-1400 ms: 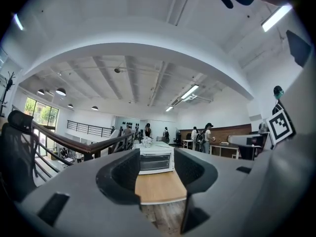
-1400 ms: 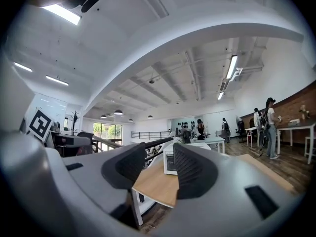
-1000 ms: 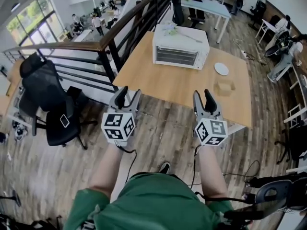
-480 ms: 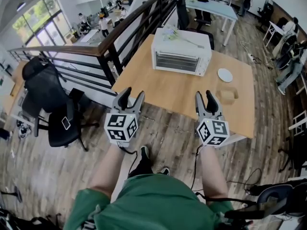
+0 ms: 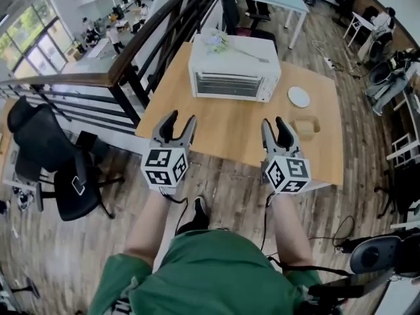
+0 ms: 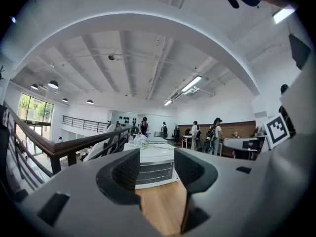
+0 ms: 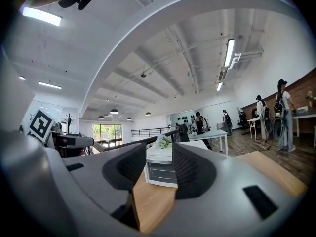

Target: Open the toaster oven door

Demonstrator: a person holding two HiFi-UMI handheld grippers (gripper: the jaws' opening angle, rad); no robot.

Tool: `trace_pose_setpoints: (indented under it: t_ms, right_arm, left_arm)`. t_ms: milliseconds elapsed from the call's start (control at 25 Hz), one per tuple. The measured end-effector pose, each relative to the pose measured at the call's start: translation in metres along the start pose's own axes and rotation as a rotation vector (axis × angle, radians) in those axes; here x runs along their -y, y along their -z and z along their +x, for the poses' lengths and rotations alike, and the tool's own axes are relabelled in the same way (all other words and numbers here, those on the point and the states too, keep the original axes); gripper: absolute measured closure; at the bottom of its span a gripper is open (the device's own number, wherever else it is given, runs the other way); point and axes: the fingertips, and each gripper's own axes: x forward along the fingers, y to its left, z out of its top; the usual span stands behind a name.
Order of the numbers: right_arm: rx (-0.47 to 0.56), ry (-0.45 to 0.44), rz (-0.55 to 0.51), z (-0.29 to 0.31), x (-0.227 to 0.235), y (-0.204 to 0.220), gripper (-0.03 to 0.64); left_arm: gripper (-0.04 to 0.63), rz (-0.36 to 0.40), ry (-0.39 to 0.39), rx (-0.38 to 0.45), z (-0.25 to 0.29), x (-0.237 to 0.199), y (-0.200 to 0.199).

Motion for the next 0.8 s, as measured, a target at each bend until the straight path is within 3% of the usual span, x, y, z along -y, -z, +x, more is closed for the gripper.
trace_pose_setpoints:
  t_ms: [120, 520, 800]
  right_arm:
    - [-0.009, 0.027, 0.009, 0.031, 0.003, 0.004, 0.440]
    - [-0.042, 0.149, 0.008, 0.100, 0.027, 0.017, 0.446]
    - [-0.070, 0.198, 0.017, 0.122, 0.043, 0.032, 0.454]
  left_arm:
    - [0.383, 0.025, 0.035, 0.003, 0.034, -0.017, -0.003]
    - [0.383, -0.025, 0.120, -0.063, 0.137, -0.073, 0.020]
    - [0.383, -0.031, 0.116, -0.130, 0.194, -0.097, 0.043]
